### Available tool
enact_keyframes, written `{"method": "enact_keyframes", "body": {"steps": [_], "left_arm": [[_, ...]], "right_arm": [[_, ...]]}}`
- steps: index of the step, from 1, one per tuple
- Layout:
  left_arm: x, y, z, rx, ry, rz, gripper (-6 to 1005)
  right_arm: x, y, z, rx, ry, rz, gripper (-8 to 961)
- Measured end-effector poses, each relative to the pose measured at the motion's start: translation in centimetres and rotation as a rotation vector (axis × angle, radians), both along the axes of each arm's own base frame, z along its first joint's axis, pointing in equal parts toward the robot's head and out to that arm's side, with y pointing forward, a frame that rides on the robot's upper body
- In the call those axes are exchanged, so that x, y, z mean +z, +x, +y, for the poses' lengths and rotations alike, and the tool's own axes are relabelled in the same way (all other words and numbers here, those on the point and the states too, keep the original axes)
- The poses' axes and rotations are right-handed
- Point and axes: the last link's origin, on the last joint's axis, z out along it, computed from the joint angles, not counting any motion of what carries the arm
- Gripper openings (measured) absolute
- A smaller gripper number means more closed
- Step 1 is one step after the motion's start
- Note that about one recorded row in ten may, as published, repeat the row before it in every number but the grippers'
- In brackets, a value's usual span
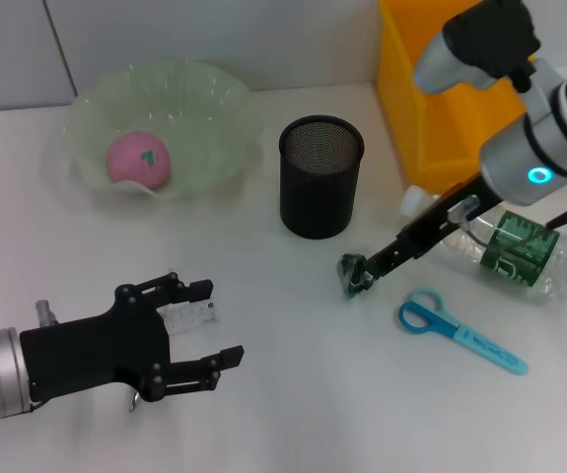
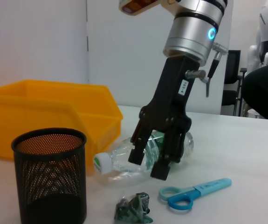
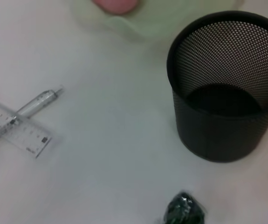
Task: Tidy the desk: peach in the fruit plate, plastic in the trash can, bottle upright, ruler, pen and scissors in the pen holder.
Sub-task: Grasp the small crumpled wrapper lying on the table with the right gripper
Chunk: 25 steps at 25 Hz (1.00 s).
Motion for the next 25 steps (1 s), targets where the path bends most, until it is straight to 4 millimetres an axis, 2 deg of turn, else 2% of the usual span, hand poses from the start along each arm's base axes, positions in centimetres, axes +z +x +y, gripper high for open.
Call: {"method": "enact_keyframes", "body": {"steps": [13, 25], "left_arm": [[-0.3, 0.1, 0.0, -0.011, -0.016, 0.006, 827], [-0.4, 0.1, -0.2, -0.012, -0.028, 0.005, 827]], "right_arm": [[-3.0, -0.2, 0.3, 0.015, -0.025, -0.018, 815], [-3.9, -0.4, 0.7, 0.019, -0.034, -0.023, 814]]}}
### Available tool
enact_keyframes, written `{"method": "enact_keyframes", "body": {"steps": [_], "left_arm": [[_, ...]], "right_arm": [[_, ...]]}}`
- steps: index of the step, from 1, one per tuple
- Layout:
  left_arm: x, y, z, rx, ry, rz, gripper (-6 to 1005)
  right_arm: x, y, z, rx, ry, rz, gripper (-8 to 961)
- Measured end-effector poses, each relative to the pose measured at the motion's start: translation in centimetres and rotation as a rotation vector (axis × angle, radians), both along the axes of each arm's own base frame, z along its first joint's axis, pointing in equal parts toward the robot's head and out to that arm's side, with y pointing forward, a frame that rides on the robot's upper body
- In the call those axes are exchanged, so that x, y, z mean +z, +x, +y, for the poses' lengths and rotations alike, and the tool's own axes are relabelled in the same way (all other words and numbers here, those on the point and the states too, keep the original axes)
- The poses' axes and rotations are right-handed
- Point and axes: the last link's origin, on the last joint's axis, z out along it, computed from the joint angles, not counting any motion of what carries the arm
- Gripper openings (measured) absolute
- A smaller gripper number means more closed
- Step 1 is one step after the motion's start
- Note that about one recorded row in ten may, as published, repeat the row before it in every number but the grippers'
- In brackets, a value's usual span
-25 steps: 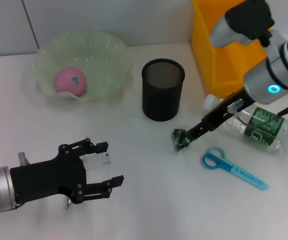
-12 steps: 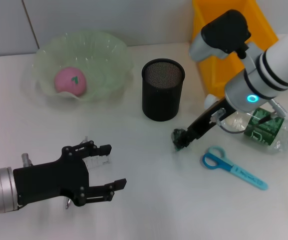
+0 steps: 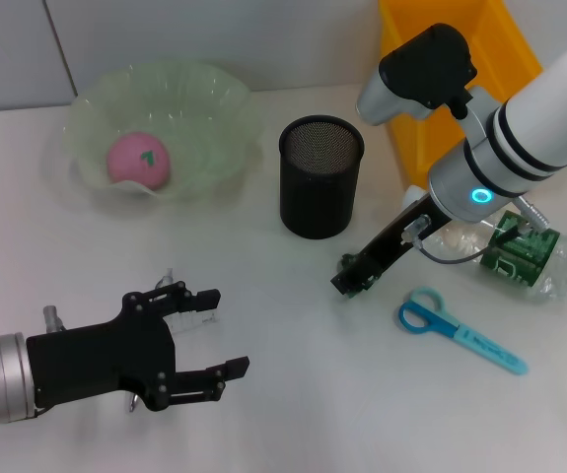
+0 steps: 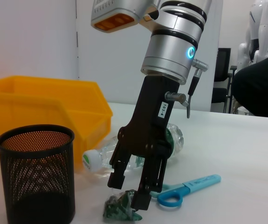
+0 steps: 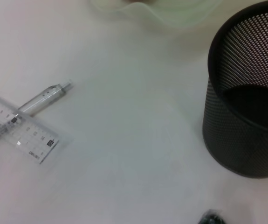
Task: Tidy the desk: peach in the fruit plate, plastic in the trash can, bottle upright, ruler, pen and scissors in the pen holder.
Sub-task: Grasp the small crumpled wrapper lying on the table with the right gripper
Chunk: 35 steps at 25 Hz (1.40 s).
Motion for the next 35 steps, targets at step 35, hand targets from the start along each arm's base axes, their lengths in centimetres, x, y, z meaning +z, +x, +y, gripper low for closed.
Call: {"method": "enact_keyframes", "body": {"steps": [35], "left_arm": [[-0.1, -0.3, -0.2, 0.004, -0.007, -0.001, 826]], "right_arm": [[-1.2, 0.5, 0.2, 0.012, -0.017, -0.047, 593]]}}
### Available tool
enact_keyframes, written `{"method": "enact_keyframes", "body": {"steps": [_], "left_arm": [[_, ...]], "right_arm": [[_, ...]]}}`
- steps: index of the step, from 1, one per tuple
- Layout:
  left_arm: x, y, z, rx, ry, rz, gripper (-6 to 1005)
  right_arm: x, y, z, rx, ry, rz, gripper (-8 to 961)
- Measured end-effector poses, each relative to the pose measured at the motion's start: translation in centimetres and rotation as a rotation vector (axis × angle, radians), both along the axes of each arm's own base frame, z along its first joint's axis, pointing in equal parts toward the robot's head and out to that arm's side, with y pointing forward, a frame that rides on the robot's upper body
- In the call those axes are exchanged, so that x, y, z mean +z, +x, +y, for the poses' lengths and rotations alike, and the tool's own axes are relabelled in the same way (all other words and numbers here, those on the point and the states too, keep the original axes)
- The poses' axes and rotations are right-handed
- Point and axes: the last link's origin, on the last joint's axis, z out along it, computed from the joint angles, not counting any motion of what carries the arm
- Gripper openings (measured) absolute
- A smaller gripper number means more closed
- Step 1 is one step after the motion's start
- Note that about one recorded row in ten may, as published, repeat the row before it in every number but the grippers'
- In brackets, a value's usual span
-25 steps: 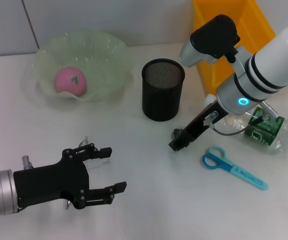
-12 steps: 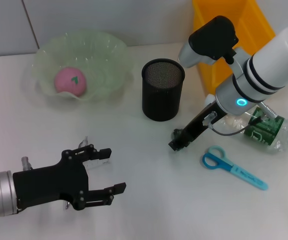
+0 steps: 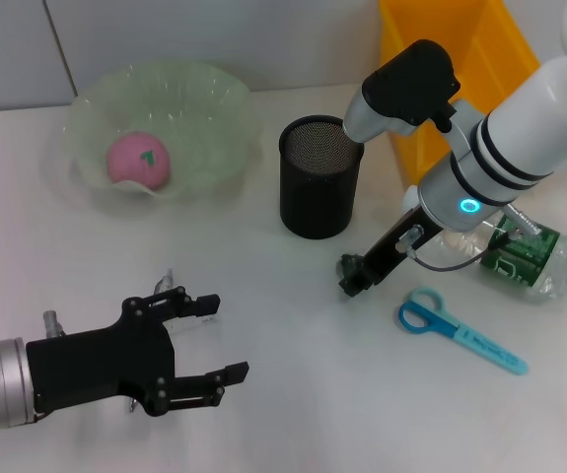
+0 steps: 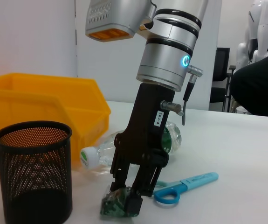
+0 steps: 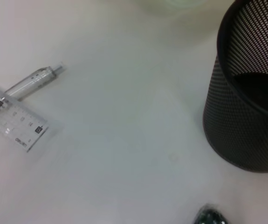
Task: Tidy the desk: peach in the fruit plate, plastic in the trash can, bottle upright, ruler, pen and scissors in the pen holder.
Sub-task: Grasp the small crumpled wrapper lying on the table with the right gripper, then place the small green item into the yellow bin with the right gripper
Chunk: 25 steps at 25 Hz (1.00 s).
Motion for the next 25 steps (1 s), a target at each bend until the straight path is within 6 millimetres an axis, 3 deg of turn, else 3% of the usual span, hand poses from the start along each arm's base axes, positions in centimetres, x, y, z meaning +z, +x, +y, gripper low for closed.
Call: {"method": "enact_keyframes", "body": {"steps": [12, 16, 21, 23, 25], "left_arm": [[0.0, 0.0, 0.0, -0.002, -0.003, -0.002, 826], [0.0, 0.1, -0.1, -0.003, -0.005, -0.003, 826], [0.0, 0.1, -0.1, -0.005, -0.007, -0.005, 826], [0.0, 0.1, -0.1, -0.005, -0.007, -0.005, 826], [0.0, 0.1, -0.1, -0.005, -0.007, -0.005, 826]], "right_arm": [[0.4, -0.3, -0.1, 0.014, 0.008, 0.009, 416], [1.2, -0.6, -0.4, 0.022, 0.016, 0.022, 415], [3.8, -1.5, -0.9, 0.034, 0.068, 0.052, 417], [6.6, -1.7, -1.0, 0.042, 0.147, 0.071, 417], [7.7, -1.6, -1.0, 0.041, 0.182, 0.073, 418]]}}
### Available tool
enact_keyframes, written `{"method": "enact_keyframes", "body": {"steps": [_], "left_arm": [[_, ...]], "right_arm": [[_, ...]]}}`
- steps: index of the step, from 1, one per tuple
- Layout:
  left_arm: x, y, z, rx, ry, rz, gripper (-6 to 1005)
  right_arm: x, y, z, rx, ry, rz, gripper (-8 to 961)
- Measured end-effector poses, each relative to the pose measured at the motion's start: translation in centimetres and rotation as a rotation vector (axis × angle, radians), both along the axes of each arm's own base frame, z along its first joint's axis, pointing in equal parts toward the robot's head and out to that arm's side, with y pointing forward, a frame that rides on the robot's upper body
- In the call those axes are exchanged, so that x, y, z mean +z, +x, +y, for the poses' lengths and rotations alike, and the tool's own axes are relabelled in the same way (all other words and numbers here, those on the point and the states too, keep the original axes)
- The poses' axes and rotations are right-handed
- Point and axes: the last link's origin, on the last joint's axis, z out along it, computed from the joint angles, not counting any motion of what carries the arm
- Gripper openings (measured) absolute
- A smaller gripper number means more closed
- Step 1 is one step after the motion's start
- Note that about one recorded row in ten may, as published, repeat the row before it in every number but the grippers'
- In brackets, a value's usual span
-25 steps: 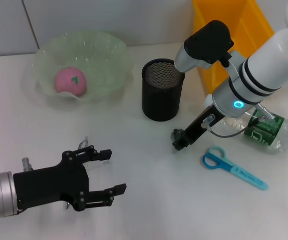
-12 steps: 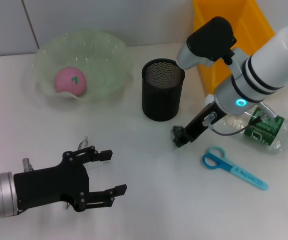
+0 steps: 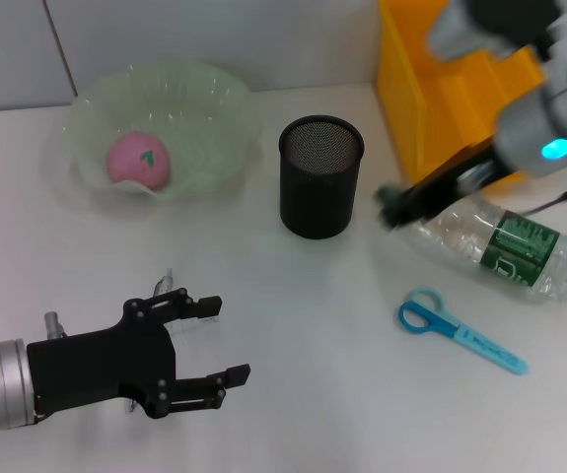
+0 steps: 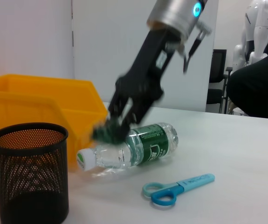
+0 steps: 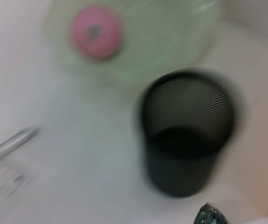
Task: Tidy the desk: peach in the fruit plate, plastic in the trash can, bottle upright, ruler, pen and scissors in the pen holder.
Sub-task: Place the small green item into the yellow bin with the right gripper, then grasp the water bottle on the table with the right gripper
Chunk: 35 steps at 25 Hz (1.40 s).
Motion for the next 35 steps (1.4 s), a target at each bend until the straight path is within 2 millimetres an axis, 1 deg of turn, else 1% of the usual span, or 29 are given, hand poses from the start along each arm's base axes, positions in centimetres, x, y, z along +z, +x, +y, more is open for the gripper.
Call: {"method": "enact_keyframes", "body": {"steps": [2, 3, 4, 7, 9, 12, 13, 14, 17, 18, 19, 23, 25, 31, 32, 33, 34, 35], "left_arm": [[0.0, 0.0, 0.0, 0.000, 0.001, -0.001, 826], [0.0, 0.0, 0.0, 0.000, 0.001, -0.001, 826], [0.0, 0.0, 0.0, 0.000, 0.001, -0.001, 826], [0.0, 0.0, 0.0, -0.001, 0.000, -0.001, 826], [0.0, 0.1, 0.1, -0.003, 0.000, -0.001, 826], [0.0, 0.2, 0.2, -0.006, 0.001, -0.001, 826], [0.0, 0.2, 0.2, -0.007, 0.001, -0.001, 826], [0.0, 0.2, 0.2, -0.008, 0.000, -0.002, 826], [0.0, 0.3, 0.2, -0.009, 0.000, -0.003, 826], [0.0, 0.3, 0.2, -0.010, 0.000, -0.003, 826], [0.0, 0.3, 0.2, -0.010, 0.000, -0.003, 826], [0.2, 0.3, 0.3, -0.009, 0.001, -0.009, 826], [0.2, 0.3, 0.2, -0.010, 0.001, -0.010, 826], [0.2, 0.3, 0.2, -0.011, -0.001, -0.011, 826], [0.2, 0.3, 0.2, -0.011, -0.002, -0.010, 826], [0.2, 0.3, 0.2, -0.011, -0.002, -0.010, 826], [0.2, 0.3, 0.2, -0.010, -0.003, -0.010, 826], [0.2, 0.3, 0.2, -0.010, -0.003, -0.010, 826]], "right_arm": [[2.2, 0.4, 0.2, -0.012, 0.080, 0.002, 418], [4.3, 1.1, 0.6, -0.032, 0.164, 0.010, 419], [4.3, 1.1, 0.6, -0.032, 0.164, 0.010, 419], [6.8, 2.2, 1.6, -0.050, 0.298, 0.032, 420], [7.5, 2.9, 2.5, -0.046, 0.363, 0.012, 420], [7.7, 3.6, 3.8, -0.039, 0.421, -0.051, 421], [7.4, 3.9, 4.7, -0.035, 0.438, -0.081, 421], [7.4, 3.9, 4.7, -0.035, 0.438, -0.081, 422], [6.3, 4.0, 5.9, -0.023, 0.449, -0.086, 422], [5.6, 4.0, 6.7, -0.004, 0.467, -0.086, 423], [5.6, 4.0, 6.7, -0.004, 0.467, -0.086, 423], [3.9, 3.9, 7.6, 0.019, 0.453, -0.100, 424], [3.7, 3.9, 7.7, 0.020, 0.448, -0.102, 582], [4.1, 3.5, 7.4, 0.022, 0.430, -0.105, 768], [4.2, 3.3, 7.1, 0.016, 0.411, -0.105, 775], [4.8, 2.4, 5.9, 0.000, 0.348, -0.109, 783], [4.8, 2.4, 5.9, 0.000, 0.348, -0.109, 790], [5.1, 2.1, 5.4, -0.004, 0.321, -0.114, 798]]}}
